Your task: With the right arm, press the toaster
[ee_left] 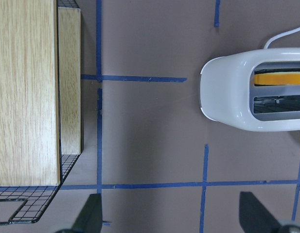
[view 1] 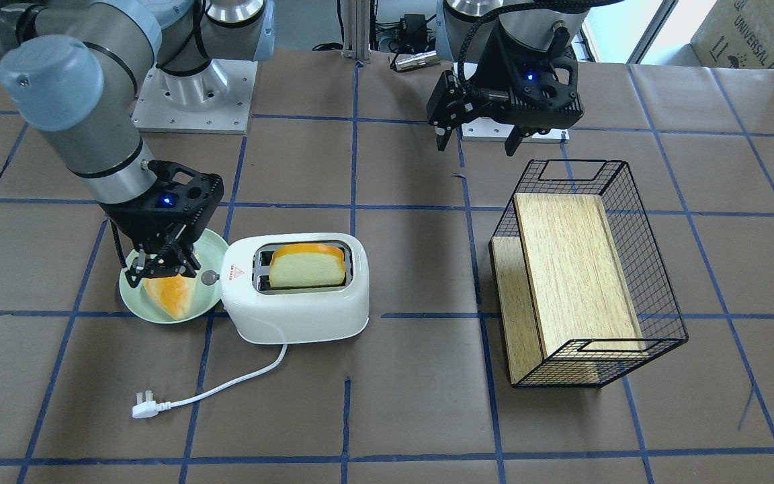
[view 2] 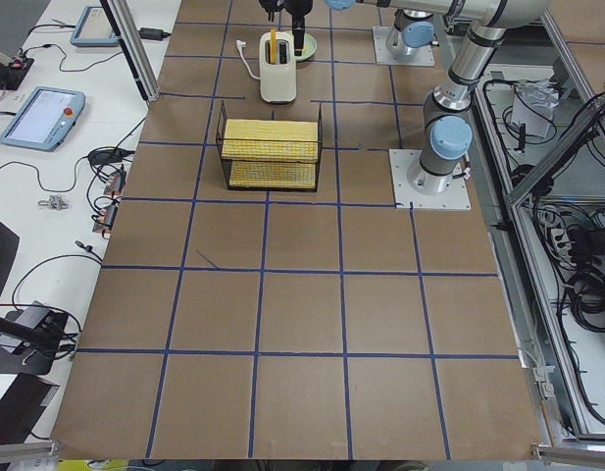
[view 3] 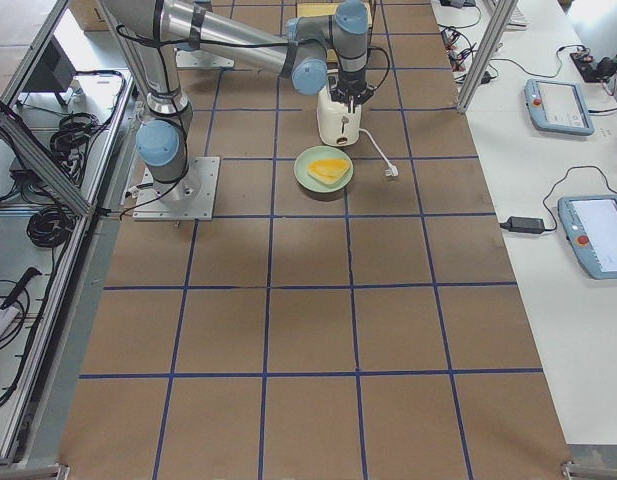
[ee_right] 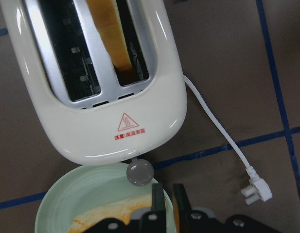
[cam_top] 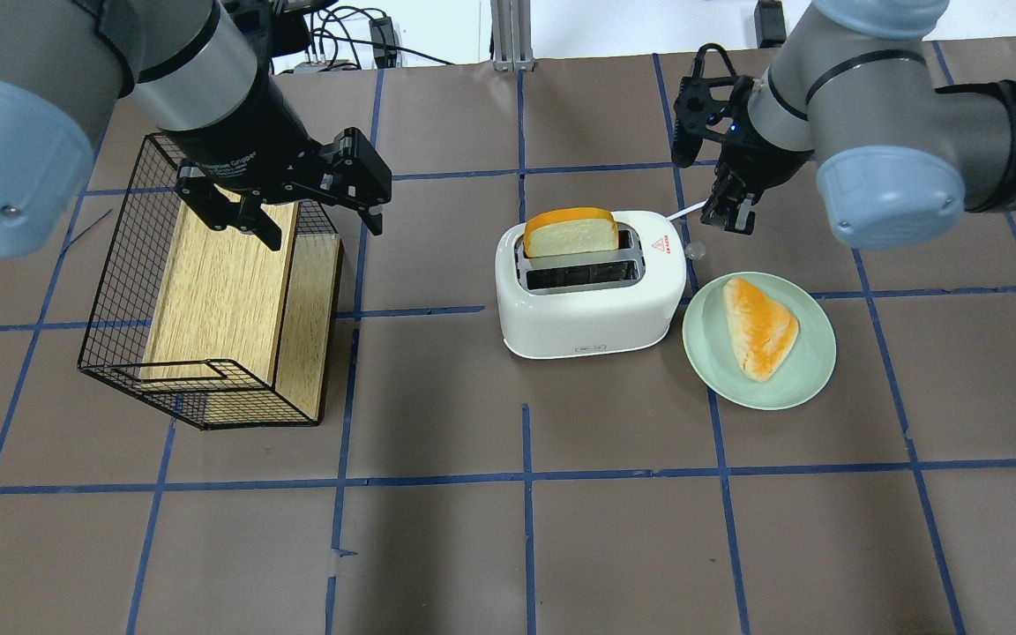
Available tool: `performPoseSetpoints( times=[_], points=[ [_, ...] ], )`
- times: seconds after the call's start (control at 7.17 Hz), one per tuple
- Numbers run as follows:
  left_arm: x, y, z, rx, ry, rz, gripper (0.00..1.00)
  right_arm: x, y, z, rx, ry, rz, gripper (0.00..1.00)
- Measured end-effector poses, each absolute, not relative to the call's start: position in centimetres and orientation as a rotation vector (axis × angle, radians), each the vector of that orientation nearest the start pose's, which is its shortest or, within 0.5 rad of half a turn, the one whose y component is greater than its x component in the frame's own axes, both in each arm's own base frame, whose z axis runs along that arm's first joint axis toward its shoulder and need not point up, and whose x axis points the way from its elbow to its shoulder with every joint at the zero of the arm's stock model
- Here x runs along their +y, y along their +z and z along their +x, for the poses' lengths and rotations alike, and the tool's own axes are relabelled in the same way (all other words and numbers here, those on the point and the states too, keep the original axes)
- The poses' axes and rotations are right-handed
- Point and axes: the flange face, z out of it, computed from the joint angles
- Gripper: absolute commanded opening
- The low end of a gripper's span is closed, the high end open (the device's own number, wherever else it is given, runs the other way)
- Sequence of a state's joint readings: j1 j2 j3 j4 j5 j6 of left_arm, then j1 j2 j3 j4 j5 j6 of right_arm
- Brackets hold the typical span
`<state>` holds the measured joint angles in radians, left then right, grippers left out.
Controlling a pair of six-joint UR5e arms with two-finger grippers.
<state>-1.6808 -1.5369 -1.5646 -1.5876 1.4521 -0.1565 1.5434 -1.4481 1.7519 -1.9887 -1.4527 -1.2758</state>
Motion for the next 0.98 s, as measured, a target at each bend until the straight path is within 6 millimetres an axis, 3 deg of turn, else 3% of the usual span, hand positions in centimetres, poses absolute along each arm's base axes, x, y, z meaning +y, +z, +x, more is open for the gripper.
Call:
performPoseSetpoints(
  times=[0.56,0.84,0.98],
  points=[
    [-46.1,50.6,-19.7,3.261,-0.012,-0.074,1.00,-50.3,45.6,12.6,3.038,-0.189,-0.688,1.00],
    [-46.1,50.6,-19.7,3.261,-0.012,-0.073,1.00,-48.4,47.1,12.2,3.142,-0.082,-0.332,1.00],
    [-46.1,50.6,-19.7,3.262,-0.011,-0.073,1.00,-48.1,47.8,12.0,3.173,-0.034,-0.258,1.00]
  ],
)
